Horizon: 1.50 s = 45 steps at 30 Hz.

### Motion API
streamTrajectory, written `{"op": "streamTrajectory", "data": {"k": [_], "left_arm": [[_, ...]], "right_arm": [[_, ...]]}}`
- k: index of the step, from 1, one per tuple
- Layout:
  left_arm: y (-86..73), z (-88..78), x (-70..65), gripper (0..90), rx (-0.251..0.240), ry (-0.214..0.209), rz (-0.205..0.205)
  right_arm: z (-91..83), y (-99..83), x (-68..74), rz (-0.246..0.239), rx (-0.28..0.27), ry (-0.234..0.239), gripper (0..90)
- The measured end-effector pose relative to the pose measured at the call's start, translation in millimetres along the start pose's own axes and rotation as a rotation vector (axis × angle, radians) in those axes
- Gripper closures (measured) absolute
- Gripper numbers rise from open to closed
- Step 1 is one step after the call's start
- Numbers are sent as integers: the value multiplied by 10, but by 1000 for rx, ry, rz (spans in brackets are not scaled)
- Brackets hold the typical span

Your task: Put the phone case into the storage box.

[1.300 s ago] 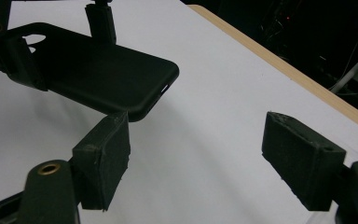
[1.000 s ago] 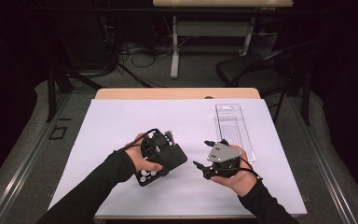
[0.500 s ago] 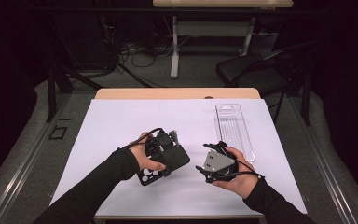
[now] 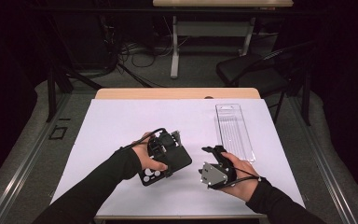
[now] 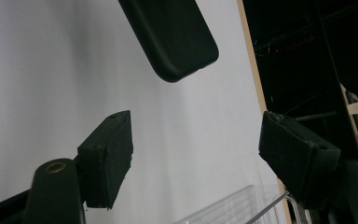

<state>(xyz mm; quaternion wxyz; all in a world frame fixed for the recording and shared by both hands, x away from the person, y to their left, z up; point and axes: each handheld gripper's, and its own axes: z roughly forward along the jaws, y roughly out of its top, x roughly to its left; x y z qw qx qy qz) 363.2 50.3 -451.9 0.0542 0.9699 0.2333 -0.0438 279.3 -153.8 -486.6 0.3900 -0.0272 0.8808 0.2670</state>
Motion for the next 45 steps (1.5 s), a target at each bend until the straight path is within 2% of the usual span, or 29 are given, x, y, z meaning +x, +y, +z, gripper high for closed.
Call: {"op": "streamTrajectory", "data": {"k": [5,9,11,13,15,16,17,18,20,21,25,29,39,41,42,45], "left_arm": [[12,-8,-5,142,-3,-10,0],[24,-10,-6,142,0,-14,6],[31,-3,-13,142,-3,-17,5],[41,-5,-20,141,0,-21,9],[50,-10,-27,142,1,-22,11],[54,-11,-31,142,-1,-22,11],[59,-11,-33,142,-1,-22,13],[65,-11,-35,141,1,-22,17],[72,-2,-43,142,-1,-21,16],[76,0,-46,141,1,-23,19],[94,-4,-60,142,1,-27,22],[107,-6,-72,142,-2,-27,28],[140,11,-97,142,4,-29,39],[148,10,-108,142,4,-32,37],[150,10,-115,142,5,-32,35],[163,16,-136,141,3,-37,38]], "right_arm": [[-9,40,26,-84,8,0,286],[-22,73,58,-120,11,-13,302],[-20,86,55,-168,10,-16,314],[-12,91,67,-188,8,-19,318],[-3,91,95,-178,12,-18,329],[2,92,88,-210,11,-16,332],[5,94,99,-215,16,-20,332],[15,94,121,-199,12,-28,336],[19,100,114,-244,12,-25,346],[21,97,131,-237,15,-30,348],[37,105,133,-270,6,-38,361],[41,101,143,-265,3,-42,376],[58,104,166,-318,-31,-52,418],[64,109,170,-325,-32,-51,422],[63,107,187,-314,-29,-51,425],[71,116,207,-335,-38,-44,450]]}}
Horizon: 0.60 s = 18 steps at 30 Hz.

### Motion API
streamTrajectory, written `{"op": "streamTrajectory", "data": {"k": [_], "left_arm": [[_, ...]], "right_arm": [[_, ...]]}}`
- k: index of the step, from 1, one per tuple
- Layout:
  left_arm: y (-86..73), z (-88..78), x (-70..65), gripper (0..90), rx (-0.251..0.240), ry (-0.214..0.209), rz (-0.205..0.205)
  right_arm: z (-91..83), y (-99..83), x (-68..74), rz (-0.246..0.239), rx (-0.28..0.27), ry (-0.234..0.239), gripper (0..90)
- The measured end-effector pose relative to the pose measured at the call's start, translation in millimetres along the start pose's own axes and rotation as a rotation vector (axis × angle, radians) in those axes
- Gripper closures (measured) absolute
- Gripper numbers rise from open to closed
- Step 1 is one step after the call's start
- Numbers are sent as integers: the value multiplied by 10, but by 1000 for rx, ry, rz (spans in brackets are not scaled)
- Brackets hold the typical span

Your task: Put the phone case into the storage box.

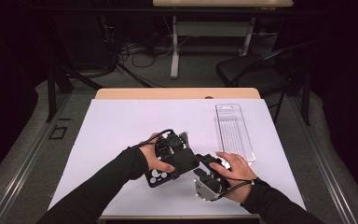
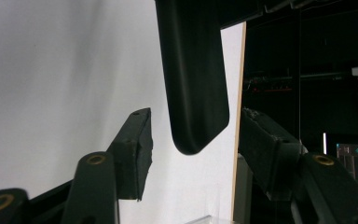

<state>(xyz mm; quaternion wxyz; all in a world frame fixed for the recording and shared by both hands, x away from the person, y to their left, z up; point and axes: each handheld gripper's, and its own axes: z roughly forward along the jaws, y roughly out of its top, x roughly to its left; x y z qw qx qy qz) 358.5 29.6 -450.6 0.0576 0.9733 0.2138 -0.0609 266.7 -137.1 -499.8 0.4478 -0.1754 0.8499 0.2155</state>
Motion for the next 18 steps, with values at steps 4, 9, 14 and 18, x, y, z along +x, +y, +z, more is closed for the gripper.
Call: {"op": "streamTrajectory", "data": {"k": [4,9,14,18], "left_arm": [[21,10,-32,142,1,-3,10],[48,12,-55,142,-2,-13,11],[67,9,-68,142,-4,-22,16],[79,10,-81,142,-5,-29,20]], "right_arm": [[16,22,32,-35,12,-3,461],[33,39,59,-56,11,-11,481],[43,62,83,-73,24,-33,512],[66,67,108,-87,28,-49,528]]}}
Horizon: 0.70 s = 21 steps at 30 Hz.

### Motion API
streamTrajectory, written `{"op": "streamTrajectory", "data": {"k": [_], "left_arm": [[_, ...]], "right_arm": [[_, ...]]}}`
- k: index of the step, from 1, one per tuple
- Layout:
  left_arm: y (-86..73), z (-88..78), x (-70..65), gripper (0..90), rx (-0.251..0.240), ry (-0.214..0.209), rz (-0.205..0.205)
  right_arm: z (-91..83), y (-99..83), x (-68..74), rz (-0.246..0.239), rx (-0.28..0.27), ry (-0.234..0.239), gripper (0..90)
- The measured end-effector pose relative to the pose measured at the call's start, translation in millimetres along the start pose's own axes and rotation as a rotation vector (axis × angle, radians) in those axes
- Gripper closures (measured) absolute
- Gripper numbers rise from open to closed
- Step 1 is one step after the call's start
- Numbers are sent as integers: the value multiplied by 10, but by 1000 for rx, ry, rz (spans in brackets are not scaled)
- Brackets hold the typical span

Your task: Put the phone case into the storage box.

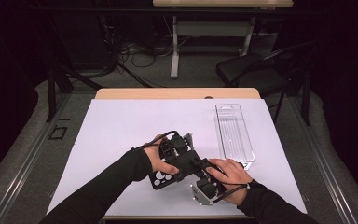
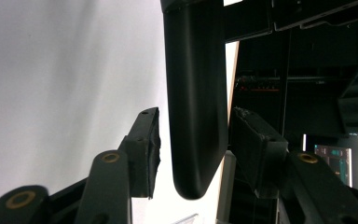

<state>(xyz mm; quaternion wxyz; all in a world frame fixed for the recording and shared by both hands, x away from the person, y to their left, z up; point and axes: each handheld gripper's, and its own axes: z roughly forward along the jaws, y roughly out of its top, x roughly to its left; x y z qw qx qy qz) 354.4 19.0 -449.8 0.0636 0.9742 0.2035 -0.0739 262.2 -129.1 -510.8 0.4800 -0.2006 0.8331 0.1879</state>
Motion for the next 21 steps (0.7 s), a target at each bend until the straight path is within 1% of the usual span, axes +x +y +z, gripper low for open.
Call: {"op": "streamTrajectory", "data": {"k": [6,10,12,13,14,21], "left_arm": [[14,7,-10,142,-1,-6,-7],[20,9,-9,142,-4,-18,-12],[24,12,-7,142,-1,-34,-18],[26,14,-7,143,-2,-50,-31],[29,12,-4,143,3,-59,-34],[44,10,7,143,-6,-83,-48]], "right_arm": [[30,12,34,-18,20,-27,546],[50,16,44,-31,26,-34,556],[59,16,43,-37,27,-37,560],[64,16,42,-39,26,-38,564],[68,16,42,-43,27,-42,568],[71,17,39,-58,31,-54,594]]}}
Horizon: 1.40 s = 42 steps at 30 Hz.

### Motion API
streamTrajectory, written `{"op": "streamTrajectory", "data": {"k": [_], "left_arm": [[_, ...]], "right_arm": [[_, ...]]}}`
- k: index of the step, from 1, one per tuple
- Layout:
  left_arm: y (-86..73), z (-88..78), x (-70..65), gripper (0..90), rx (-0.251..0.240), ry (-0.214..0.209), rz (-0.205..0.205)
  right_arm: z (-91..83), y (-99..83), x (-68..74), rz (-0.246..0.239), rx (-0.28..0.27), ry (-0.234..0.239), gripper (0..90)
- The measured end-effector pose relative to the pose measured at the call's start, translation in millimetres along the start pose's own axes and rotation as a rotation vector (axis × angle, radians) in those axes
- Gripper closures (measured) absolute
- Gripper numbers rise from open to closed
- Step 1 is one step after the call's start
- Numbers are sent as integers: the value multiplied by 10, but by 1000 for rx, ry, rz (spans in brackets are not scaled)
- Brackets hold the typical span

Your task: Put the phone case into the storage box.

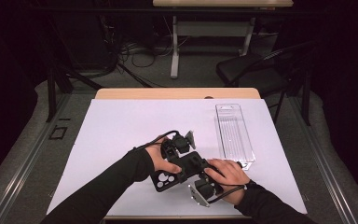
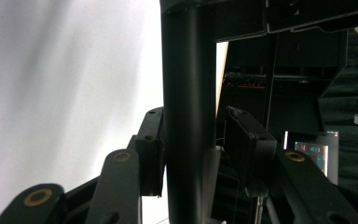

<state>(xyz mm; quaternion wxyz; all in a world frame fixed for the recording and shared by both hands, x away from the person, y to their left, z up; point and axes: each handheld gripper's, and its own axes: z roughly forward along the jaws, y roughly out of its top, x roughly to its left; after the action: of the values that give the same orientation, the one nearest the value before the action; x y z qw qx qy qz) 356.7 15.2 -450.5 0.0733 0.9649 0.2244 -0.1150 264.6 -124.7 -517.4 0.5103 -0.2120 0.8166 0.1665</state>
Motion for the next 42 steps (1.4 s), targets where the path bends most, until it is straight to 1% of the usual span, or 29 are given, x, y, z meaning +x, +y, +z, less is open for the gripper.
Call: {"op": "streamTrajectory", "data": {"k": [5,7,10,17,19,21,27,31,40,41,42], "left_arm": [[7,-4,12,143,-3,-12,6],[8,-6,10,143,-3,-17,7],[9,-1,2,143,2,-21,7],[10,-7,-5,143,1,-21,13],[11,-7,-5,143,2,-21,13],[12,-8,-5,143,0,-21,14],[13,-4,-11,143,-3,-25,10],[12,-10,-7,143,1,-25,14],[12,0,-10,142,-4,-29,6],[12,2,-9,143,-4,-30,6],[12,2,-8,142,-2,-29,7]], "right_arm": [[5,-3,-2,-18,8,-13,617],[7,-5,3,-14,13,-14,630],[15,-4,5,-28,18,-21,649],[24,2,7,-43,24,-25,685],[22,2,7,-50,27,-32,703],[26,-1,6,-46,25,-34,713],[37,3,18,-56,29,-44,750],[38,8,27,-57,33,-54,765],[36,10,48,-60,34,-71,789],[21,18,44,-71,56,-78,793],[20,19,45,-73,58,-79,798]]}}
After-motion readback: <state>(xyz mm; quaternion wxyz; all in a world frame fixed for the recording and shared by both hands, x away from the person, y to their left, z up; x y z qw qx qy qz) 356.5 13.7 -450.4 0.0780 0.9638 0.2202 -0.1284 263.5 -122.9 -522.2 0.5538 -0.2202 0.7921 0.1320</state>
